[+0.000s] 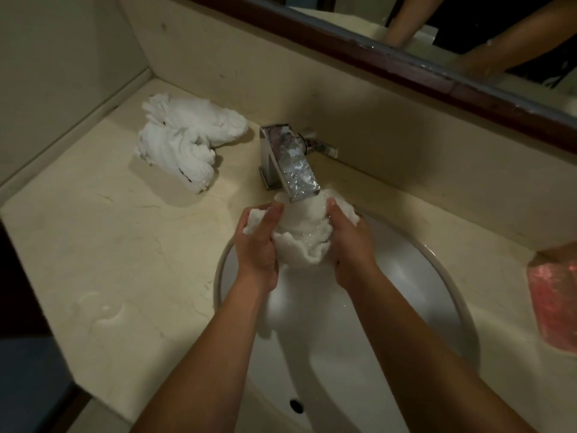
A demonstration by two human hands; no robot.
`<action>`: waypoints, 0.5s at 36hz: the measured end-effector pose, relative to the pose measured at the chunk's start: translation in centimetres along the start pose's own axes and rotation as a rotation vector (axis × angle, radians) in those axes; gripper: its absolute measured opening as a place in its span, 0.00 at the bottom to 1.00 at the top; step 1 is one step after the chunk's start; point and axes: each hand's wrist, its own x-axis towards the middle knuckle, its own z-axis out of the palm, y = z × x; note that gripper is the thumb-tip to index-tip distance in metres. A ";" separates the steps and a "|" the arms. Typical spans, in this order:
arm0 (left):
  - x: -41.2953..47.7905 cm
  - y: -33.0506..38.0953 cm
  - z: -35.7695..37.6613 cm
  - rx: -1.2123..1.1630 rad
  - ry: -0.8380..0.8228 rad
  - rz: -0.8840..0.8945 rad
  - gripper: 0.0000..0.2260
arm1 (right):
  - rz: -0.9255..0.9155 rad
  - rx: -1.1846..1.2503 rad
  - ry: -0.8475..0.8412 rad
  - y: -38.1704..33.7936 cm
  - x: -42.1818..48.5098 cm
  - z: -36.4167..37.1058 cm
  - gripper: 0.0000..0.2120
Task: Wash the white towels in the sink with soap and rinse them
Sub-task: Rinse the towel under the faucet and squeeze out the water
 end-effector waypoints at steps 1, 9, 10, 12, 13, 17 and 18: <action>0.2 0.0 0.0 -0.011 -0.007 0.002 0.27 | -0.008 -0.009 -0.009 0.0 0.0 0.1 0.20; 1.7 0.2 0.7 -0.048 0.043 0.010 0.34 | -0.071 0.071 -0.040 0.1 -0.5 0.8 0.29; 1.8 0.3 0.8 -0.049 0.061 0.006 0.34 | -0.073 0.082 -0.038 0.2 -0.6 0.9 0.29; 1.9 0.3 1.2 -0.038 0.082 0.008 0.33 | -0.077 0.095 -0.025 0.2 -0.8 1.0 0.26; 2.0 0.3 1.3 -0.038 0.086 0.002 0.34 | -0.078 0.092 -0.016 0.2 -0.9 1.0 0.25; 1.9 -0.2 1.4 -0.050 0.115 -0.041 0.33 | -0.055 0.075 -0.005 0.3 -0.9 0.3 0.18; 1.9 -0.3 1.5 -0.054 0.118 -0.051 0.30 | -0.049 0.074 -0.003 0.2 -0.9 0.2 0.18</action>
